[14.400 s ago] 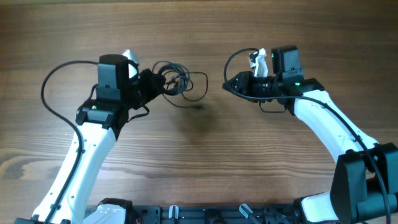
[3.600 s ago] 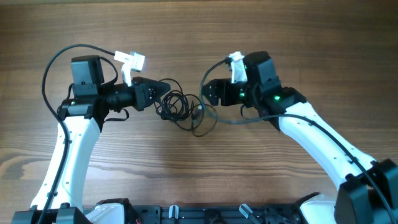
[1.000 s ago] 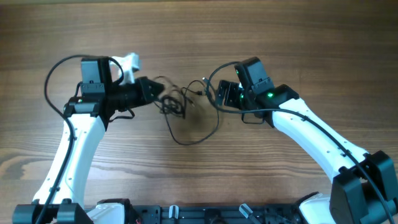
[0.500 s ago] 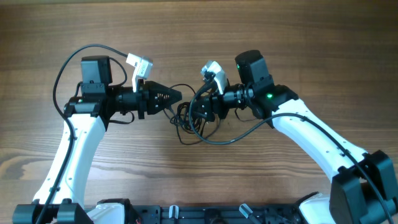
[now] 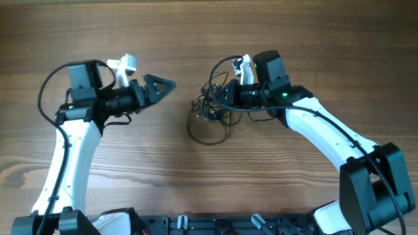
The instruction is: Untangle cables
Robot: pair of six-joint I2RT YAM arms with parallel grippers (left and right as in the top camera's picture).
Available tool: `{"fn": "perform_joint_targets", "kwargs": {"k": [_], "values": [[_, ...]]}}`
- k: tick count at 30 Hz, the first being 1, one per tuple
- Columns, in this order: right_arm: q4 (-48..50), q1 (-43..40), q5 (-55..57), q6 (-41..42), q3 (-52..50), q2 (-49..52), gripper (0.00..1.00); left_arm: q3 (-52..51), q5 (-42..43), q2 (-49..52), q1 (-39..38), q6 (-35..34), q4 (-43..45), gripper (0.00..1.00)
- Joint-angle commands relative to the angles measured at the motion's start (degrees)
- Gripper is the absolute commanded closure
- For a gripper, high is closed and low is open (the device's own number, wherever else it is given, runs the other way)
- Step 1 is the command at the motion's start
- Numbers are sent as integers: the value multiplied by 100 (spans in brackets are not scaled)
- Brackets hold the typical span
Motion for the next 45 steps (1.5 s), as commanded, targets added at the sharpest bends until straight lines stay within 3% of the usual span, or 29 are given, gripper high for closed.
{"fn": "perform_joint_targets", "kwargs": {"k": [1, 2, 3, 6, 9, 10, 12, 13, 15, 17, 20, 22, 24, 26, 28, 32, 36, 39, 43, 45], "values": [[214, 17, 234, 975, -50, 46, 96, 15, -1178, 2, -629, -317, -256, 0], [210, 15, 284, 927, -50, 46, 96, 15, -2186, 20, -861, -798, -466, 0], [181, 15, 345, 929, -50, 46, 96, 15, -2594, 33, -957, -1099, -551, 0], [-243, 15, 901, 929, -50, 46, 71, 15, -3265, 195, -1355, -1786, -573, 0], [-551, -229, 1808, 743, -50, 46, 3, 15, -3300, 431, -1497, -2076, -385, 0], [-675, -356, 2048, 581, -50, 46, 0, 15, -3307, 498, -1502, -2109, -385, 0], [-1217, -680, 2485, 66, -48, 46, 0, 15, -3307, 640, -1502, -2225, -385, 2], [-1392, -776, 2485, -284, -48, 46, 0, 15, -3305, 710, -1508, -2396, -382, 9], [-1755, -984, 2483, -824, -46, 44, 0, 15, -3307, 887, -1589, -2750, -258, 30], [-2096, -1121, 2479, -833, -46, 44, 0, 15, -3305, 1099, -1777, -2879, 184, 43], [-2249, -1117, 2393, -826, -46, 44, 0, 15, -3307, 1449, -2061, -3141, 1110, 48], [-2251, -1117, 2304, -809, -46, 44, 1, 15, -3307, 1790, -2218, -3486, 1659, 45], [-2253, -1117, 2304, -811, -46, 46, 0, 15, -3311, 2223, -2345, -3609, 1832, 43], [-2256, -1117, 2282, -809, -46, 46, 0, 15, -3311, 2610, -2376, -3606, 1827, 47], [-2256, -1117, 1853, -1043, -46, 46, 0, 17, -3547, 2811, -2363, -3602, 1836, 95], [-2623, -1117, 717, -2004, -44, -127, 0, 83, -3036, 2022, -1910, -3508, 1840, 96], [-2542, -1108, -1045, -2824, -44, -608, 0, 83, -2999, 417, -1541, -2264, 1484, 96], [-1491, -813, -1928, -2688, -44, -750, 4, 83, -3001, -363, -1547, -1373, 1097, 96], [-138, -61, -1523, -1849, -44, -748, 27, 83, -3064, -564, -1547, -59, 944, 96], [20, 363, 122, -1279, -44, -745, 29, 83, -3088, -503, -1547, 339, 944, 96]]}}
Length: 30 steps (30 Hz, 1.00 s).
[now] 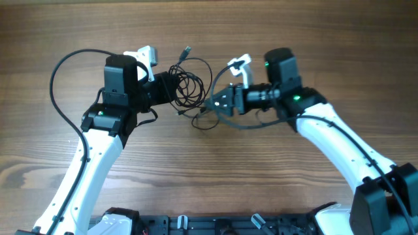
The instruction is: Untangle cables
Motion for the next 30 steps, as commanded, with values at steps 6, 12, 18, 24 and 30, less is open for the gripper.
{"fn": "perform_joint_targets", "kwargs": {"k": [6, 12, 18, 24, 30], "values": [[164, 890, 5320, 3099, 28, 50, 56, 48, 160, 98, -15, 1768, -267, 96], [-437, 743, 6330, 3595, 28, 643, 75, 48, 1755, 44, 140, 1768, -334, 96], [-1770, -120, 5379, 3268, 28, 533, 50, 48, 1788, -90, 927, 1541, -990, 0], [-1742, -96, 4566, 3272, 28, 535, 34, 48, 1464, 575, 492, 796, -1023, 0], [-1679, -96, 4741, 3276, 28, 538, 30, 48, 76, 1786, 50, -710, 573, 45]]}}
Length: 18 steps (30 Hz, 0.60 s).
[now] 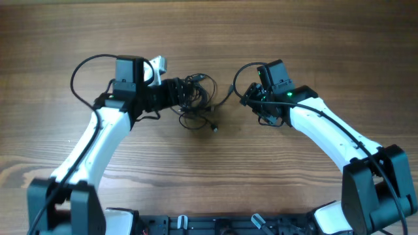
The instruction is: Untangle cables
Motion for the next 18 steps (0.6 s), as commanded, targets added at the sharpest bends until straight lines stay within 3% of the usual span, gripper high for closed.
{"fn": "perform_joint_targets", "kwargs": {"k": [1, 4, 7, 9, 11, 12, 13, 15, 18], "values": [[70, 24, 37, -72, 28, -35, 30, 37, -782, 706, -170, -909, 1051, 48], [162, 24, 39, -70, 28, -35, 29, 168, -1137, 1342, -282, -927, 1325, 46], [286, 24, 42, -70, 28, -35, 27, 286, -1694, 1950, -407, -892, 1051, 28], [308, 24, 39, -70, 28, -35, 27, 286, -1694, 2229, -505, -756, 968, 38], [299, 24, 37, -72, 28, -35, 27, 284, -1696, 2352, -627, -640, 608, 58], [289, 24, 37, -74, 28, -35, 27, 284, -1779, 2354, -688, -579, 293, 69], [278, 24, 37, -72, 28, -35, 27, 284, -1961, 2354, -739, -581, -37, 92], [280, 24, 37, -70, 28, -35, 26, 284, -2529, 2341, -802, -581, -1067, 96], [278, 24, 39, -72, 28, -35, 26, 286, -2570, 2118, -802, -577, -2212, 96]]}}
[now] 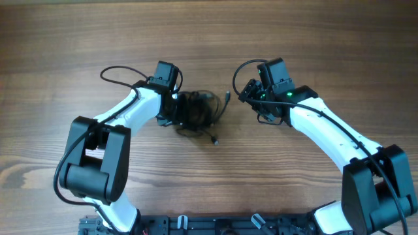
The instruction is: Untangle cables
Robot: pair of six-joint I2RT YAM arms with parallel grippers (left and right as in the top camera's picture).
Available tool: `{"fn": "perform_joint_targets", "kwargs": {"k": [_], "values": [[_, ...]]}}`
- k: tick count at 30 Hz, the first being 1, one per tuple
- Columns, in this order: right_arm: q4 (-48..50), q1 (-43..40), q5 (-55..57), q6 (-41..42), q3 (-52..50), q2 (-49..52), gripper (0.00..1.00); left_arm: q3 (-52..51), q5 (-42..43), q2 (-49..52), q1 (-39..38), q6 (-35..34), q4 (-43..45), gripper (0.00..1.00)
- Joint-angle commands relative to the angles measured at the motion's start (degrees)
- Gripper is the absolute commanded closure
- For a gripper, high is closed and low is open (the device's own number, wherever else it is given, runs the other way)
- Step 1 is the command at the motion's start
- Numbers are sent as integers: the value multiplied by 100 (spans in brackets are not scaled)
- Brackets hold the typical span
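Note:
A dark tangle of thin black cables lies on the wooden table just left of centre. One plug end sticks out to the upper right and another plug end lies below the bundle. My left gripper presses into the bundle's left side, its fingers lost in the dark cables, and it looks shut on them. My right gripper hangs a little to the right of the upper plug, apart from it; its jaws are not clear to see.
The wooden table stretches around both arms. The left arm is folded back on itself at the left. A black rail runs along the front edge.
The left arm has folded and turned, so its wrist now sits above the bundle's left side. The bundle has shifted slightly right and down. The right arm has barely moved.
At first the right gripper was at the tangle in the centre and the left stood open away from it. Then both held the bundle between them, stretched out. Later the right gripper was off the cables, and the left stayed at the bundle, as now.

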Motion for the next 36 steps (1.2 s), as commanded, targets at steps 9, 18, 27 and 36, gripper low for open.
{"fn": "perform_joint_targets", "kwargs": {"k": [9, 18, 27, 36], "values": [[2, 24, 210, -68, 28, -35, 21, -212, -621, -2557, -31, 439, -1508, 0], [-57, 24, 210, -70, 26, -24, 17, -269, -542, -1749, -61, -627, -1495, 64], [-66, 24, 221, -70, 24, -24, 11, -490, -433, -999, -214, -1650, -1580, 72], [-85, 24, 341, -74, 22, -24, 9, -1451, -643, -999, -214, -1947, -463, 87]]}}
